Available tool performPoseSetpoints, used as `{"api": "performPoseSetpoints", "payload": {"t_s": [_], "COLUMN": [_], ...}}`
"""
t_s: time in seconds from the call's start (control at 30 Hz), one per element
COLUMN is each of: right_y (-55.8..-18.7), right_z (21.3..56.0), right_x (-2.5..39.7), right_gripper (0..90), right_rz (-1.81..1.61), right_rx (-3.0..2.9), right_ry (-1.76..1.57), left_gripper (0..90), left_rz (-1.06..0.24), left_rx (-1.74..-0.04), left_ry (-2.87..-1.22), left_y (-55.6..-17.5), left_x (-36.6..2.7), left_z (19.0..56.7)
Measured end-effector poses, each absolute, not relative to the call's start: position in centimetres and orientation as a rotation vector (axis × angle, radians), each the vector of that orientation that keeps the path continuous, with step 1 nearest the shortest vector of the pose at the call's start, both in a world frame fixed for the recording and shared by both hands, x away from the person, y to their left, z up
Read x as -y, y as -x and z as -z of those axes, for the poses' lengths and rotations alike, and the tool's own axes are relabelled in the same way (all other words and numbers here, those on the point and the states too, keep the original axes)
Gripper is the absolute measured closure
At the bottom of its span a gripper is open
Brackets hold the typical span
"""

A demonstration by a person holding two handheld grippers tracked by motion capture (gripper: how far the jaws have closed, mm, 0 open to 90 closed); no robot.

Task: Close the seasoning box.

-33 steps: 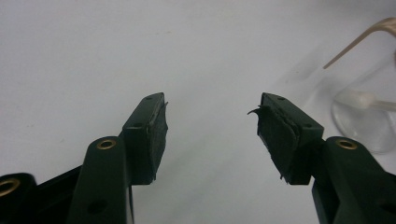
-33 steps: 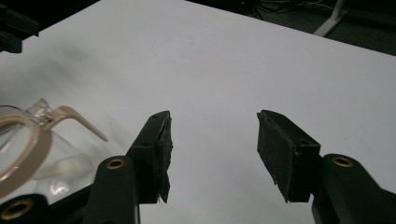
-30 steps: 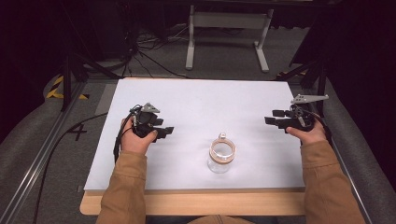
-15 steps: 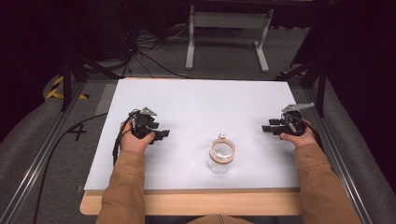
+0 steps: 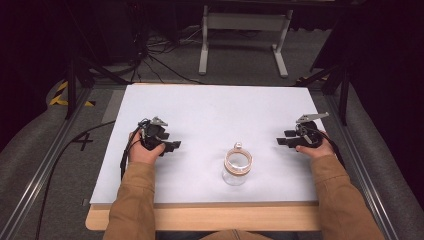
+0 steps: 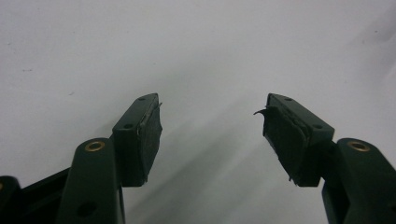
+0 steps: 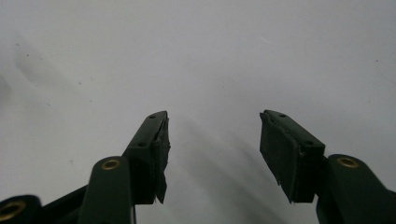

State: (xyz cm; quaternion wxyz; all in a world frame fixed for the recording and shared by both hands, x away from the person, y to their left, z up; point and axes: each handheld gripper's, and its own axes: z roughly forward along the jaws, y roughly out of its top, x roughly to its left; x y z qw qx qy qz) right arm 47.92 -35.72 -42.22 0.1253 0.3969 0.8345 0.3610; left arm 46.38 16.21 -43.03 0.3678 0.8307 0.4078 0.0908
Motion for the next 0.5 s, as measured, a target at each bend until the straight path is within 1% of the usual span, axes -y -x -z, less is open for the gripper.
{"api": "performPoseSetpoints", "payload": {"t_s": [0.5], "right_y": [-47.89], "right_z": [42.09], "right_x": [35.64], "right_gripper": [42.2], "right_rz": [-1.045], "right_rx": [-2.429], "right_ry": [-1.148], "left_gripper": [37.3], "left_rz": [-0.232], "left_rx": [-1.043], "left_ry": [-2.130], "left_y": [-46.28], "left_x": [-16.12], "left_z": [42.84]}}
